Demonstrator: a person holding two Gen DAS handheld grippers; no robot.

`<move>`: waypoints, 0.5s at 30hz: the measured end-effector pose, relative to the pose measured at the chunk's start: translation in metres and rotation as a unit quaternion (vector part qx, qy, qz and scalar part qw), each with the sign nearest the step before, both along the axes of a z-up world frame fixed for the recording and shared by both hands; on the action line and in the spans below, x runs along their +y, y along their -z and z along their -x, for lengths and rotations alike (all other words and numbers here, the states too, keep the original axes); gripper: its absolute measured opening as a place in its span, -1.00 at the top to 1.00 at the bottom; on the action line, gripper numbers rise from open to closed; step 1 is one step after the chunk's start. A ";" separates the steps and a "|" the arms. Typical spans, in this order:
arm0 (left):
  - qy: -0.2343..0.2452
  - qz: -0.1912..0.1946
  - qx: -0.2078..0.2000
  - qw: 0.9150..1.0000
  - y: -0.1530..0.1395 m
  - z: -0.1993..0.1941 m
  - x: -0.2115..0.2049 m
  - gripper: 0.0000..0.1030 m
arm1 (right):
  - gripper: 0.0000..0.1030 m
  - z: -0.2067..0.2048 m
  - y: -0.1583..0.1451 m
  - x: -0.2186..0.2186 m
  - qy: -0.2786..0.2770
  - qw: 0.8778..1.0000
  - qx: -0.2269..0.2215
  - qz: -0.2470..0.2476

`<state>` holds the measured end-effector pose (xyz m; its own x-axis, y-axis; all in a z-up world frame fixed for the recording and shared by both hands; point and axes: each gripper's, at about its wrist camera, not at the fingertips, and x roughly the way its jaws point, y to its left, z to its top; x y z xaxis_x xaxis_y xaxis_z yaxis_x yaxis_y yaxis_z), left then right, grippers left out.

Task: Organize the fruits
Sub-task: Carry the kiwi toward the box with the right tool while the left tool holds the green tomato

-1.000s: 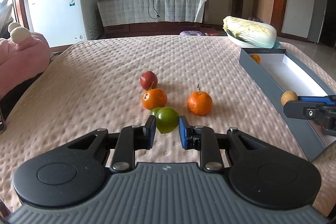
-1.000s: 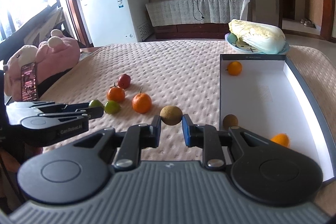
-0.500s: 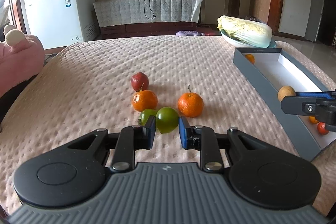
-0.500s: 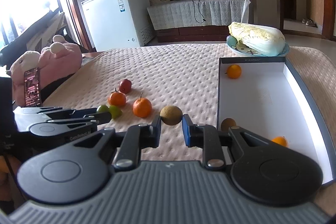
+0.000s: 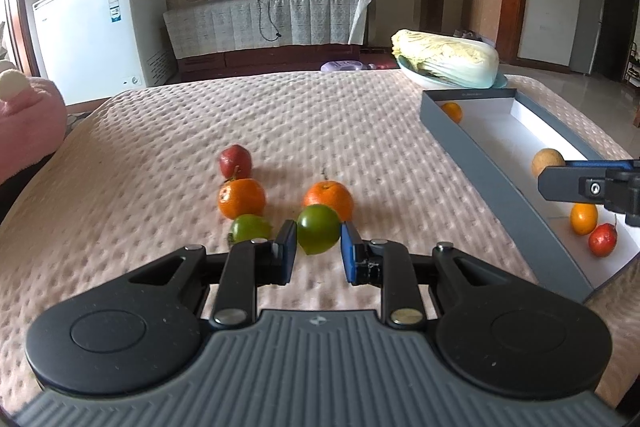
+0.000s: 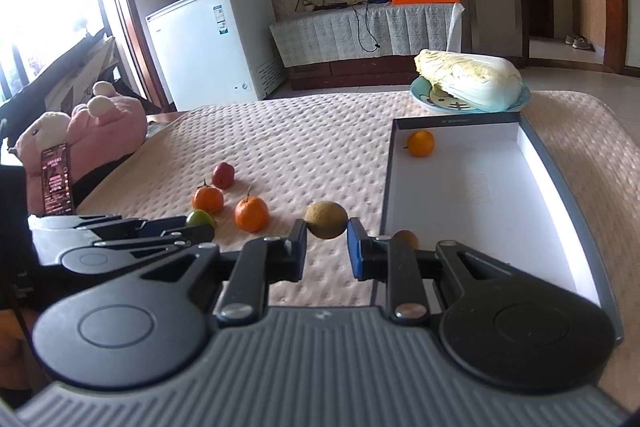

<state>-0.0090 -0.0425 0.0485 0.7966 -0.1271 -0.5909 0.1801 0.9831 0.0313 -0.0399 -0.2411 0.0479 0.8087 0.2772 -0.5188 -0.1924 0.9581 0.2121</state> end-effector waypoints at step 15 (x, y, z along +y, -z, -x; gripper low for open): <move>0.025 0.001 0.002 1.000 0.005 -0.003 -0.030 0.46 | 0.53 0.005 -0.001 -0.026 0.020 1.000 -0.002 -0.009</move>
